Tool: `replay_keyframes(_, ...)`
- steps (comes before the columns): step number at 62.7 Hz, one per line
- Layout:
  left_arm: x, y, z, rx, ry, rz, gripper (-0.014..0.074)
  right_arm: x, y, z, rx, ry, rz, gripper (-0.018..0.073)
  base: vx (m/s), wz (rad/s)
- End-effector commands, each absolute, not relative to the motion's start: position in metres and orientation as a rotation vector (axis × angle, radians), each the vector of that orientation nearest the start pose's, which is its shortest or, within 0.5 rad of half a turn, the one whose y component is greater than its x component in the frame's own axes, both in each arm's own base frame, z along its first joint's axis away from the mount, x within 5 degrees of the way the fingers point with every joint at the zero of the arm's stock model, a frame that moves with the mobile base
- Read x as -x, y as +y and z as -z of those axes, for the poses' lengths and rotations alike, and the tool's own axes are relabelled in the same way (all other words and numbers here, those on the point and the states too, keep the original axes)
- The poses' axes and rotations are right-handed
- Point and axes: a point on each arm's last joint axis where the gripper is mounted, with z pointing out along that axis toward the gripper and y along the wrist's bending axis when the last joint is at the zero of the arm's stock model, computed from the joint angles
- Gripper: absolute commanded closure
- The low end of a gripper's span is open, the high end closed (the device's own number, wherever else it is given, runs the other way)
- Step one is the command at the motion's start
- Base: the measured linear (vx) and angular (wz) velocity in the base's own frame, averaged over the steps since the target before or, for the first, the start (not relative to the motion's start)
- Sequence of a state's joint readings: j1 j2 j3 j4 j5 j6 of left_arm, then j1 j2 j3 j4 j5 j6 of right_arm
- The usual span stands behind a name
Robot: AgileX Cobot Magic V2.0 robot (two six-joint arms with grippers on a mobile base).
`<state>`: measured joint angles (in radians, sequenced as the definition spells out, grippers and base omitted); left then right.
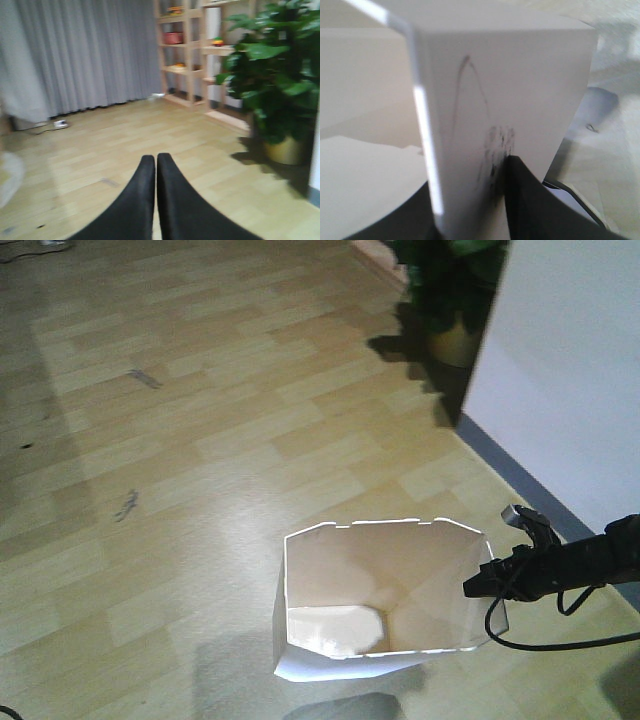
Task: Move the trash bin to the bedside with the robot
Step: 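Drive backward and turn toward the bed, holding the bin in the right gripper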
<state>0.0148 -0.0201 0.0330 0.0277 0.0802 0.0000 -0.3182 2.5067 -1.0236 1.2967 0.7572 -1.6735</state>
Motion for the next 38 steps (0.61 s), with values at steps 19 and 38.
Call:
replay_keyframes(19,-0.056,0.0009,-0.1991,0.009,1.506,-0.016,0.0603,-0.3261,-0.0269,0.0094,0.194,2.514,-1.298,0.0563,0.14,0.64)
replay_keyframes(38,-0.056,0.0009,-0.1991,0.009,1.506,-0.016,0.0603,-0.3262,-0.0269,0.0094,0.193,2.513,-1.298,0.0563,0.14,0.44)
